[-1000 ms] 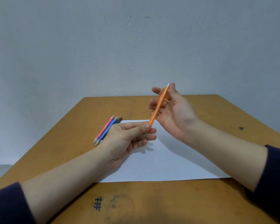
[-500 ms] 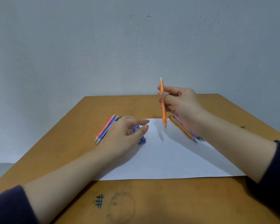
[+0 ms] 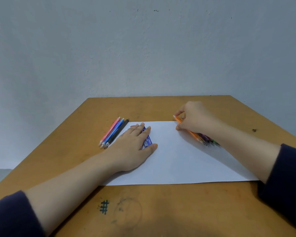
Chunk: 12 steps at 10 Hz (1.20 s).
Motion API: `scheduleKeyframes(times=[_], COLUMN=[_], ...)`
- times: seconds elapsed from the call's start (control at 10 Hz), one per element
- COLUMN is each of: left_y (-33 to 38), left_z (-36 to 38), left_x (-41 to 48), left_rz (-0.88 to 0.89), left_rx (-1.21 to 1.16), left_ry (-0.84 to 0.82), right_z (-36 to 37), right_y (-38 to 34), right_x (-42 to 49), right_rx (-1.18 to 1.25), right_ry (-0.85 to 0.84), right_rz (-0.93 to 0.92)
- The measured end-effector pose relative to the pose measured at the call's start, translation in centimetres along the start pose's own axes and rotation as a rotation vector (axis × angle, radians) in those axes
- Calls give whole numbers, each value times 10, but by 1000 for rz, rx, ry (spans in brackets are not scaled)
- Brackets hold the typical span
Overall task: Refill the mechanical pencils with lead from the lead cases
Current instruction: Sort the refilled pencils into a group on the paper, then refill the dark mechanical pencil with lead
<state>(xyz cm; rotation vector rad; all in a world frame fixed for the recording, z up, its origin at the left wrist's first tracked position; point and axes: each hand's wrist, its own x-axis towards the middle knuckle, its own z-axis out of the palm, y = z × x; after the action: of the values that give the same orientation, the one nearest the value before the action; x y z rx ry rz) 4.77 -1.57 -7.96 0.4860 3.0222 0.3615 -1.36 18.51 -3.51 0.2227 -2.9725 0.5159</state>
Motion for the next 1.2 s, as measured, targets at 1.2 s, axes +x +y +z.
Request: scheduleKeyframes(times=[1.2], left_y=[-24], left_z=[-27], left_x=[3], left_rz=[-236], left_rx=[220], left_ry=[535], right_z=[46], right_y=[-43], right_x=[-38], right_rx=[208], right_ry=[74], right_rz=[-495])
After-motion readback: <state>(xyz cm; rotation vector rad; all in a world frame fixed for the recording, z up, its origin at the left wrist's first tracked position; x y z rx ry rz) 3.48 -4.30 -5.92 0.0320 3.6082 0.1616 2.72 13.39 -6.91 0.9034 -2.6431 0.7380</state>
